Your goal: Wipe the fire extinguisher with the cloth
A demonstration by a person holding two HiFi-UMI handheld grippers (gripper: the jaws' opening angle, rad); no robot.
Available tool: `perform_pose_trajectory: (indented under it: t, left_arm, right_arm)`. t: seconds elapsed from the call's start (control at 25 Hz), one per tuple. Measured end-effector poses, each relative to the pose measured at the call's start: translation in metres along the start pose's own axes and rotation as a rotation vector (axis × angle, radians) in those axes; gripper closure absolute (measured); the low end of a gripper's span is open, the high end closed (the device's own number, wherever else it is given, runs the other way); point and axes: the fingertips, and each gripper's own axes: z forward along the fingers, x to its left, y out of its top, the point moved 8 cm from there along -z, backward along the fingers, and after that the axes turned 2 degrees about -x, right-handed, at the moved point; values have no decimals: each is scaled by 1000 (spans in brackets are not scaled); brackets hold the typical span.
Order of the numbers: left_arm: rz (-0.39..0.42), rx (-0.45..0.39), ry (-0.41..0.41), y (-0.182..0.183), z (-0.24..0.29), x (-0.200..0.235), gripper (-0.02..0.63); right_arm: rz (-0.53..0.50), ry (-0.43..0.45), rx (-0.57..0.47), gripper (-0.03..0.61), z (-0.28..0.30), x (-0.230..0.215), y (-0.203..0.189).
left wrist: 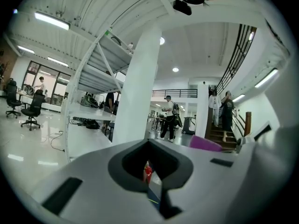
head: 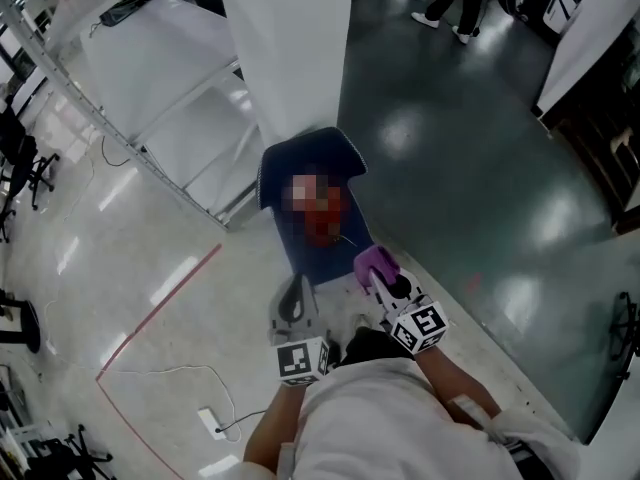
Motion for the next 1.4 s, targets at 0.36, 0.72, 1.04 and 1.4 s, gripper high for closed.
perform_pose_trajectory:
  t: [0.36, 0.72, 1.04, 1.4]
  left_arm:
    - [-47, 13, 42, -3, 36, -1, 609]
    - [-32, -12, 75, 5, 77, 6, 609]
    - [-47, -18, 65, 14, 94, 10, 608]
    - [-37, -6, 109, 20, 86, 21, 609]
  right_arm:
    - [-7, 41, 42, 526, 48, -45, 1]
    - [-60, 62, 47, 526, 126, -90, 15]
    - [-130, 84, 111, 526, 192, -119, 11]
    - [-238, 124, 204, 526, 271, -124, 16]
